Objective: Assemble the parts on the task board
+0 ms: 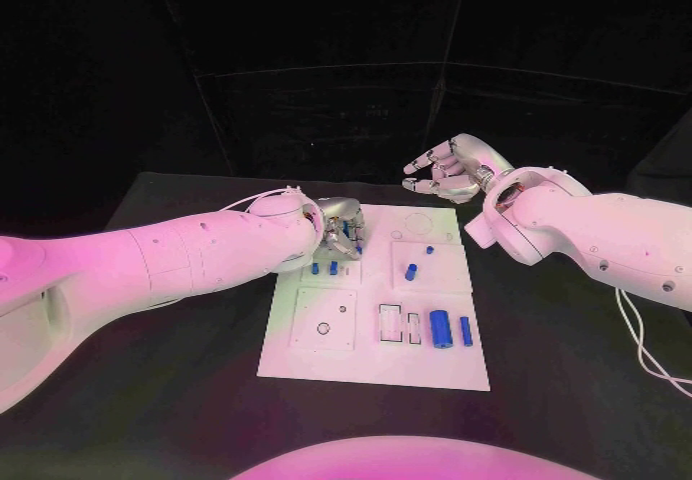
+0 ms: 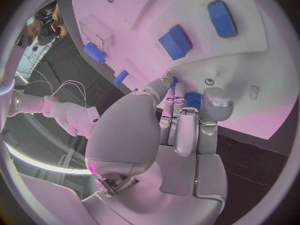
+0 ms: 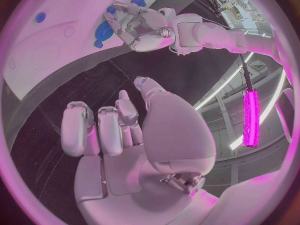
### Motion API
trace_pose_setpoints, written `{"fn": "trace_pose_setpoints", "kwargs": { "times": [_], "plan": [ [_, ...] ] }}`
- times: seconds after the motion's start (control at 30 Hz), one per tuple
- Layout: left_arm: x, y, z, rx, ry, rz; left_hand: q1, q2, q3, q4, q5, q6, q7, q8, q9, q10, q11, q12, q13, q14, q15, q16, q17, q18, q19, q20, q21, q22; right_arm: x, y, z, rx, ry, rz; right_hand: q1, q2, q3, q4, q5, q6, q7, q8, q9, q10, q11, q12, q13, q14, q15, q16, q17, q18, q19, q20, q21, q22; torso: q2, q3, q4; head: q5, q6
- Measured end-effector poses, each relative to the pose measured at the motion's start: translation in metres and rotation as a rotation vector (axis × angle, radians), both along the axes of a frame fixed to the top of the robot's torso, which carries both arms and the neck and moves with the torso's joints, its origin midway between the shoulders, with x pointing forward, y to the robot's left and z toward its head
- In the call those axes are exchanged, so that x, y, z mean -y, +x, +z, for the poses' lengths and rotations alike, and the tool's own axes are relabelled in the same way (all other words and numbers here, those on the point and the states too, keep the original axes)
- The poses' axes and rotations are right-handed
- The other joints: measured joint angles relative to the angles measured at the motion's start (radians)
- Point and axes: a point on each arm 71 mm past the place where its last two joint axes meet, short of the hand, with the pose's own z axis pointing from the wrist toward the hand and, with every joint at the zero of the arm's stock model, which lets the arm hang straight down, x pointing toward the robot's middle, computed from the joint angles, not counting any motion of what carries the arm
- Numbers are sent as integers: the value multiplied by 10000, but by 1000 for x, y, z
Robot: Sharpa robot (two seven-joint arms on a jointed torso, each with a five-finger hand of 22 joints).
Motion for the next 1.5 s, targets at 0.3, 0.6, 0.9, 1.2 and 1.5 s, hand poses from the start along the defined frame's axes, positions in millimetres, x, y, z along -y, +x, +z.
{"fn": "trace_pose_setpoints", "kwargs": {
  "times": [0.3,0.6,0.9,1.2,1.5],
  "plan": [
    [0,2,0,-46,97,83,40,40,224,-112,0,55,15,-100,0,120,-3,-113,-143,0,0,0,0,0,0,0,75,74,0,0,0,1,-1,-3,0,0,30,30,0,0,0,0,0,0,0,0,17,0,0,0,11,0,0,0,0,0,-2,1,0,-29,-18],
    [-2,0,-2,72,-98,90,-24,121,566,-206,0,234,21,-231,-5,374,-18,-315,-195,-1,0,0,11,-152,103,-31,227,253,-1,0,0,3,5,13,0,0,30,29,0,0,0,0,0,0,0,0,17,0,0,0,10,0,0,0,0,0,-10,-1,12,-35,-9],
    [-12,-5,1,289,-766,160,-58,155,677,-208,0,268,54,-270,-5,410,19,-372,-200,-1,0,0,10,-152,104,-31,234,289,0,0,0,12,4,8,0,0,29,29,0,0,0,0,0,0,0,0,16,0,0,0,10,0,0,0,0,0,-15,-7,14,-45,38],
    [-22,-6,12,585,-1365,297,-58,155,745,-221,0,340,53,-312,-5,446,-17,-461,-199,-1,0,0,4,-152,104,-31,268,337,1,1,0,14,-6,-25,0,0,29,29,0,0,0,0,0,0,0,0,15,0,0,0,9,0,0,0,0,0,-20,-6,26,-40,105],
    [-43,-9,17,567,-1517,552,-58,155,776,-252,1,339,53,-312,-5,483,19,-469,-199,-1,0,0,-1,-151,139,4,308,365,4,1,0,11,-21,-69,0,0,29,29,0,0,0,0,0,0,0,0,15,0,0,0,9,0,0,0,0,0,-20,-5,20,-9,123]
  ]
}}
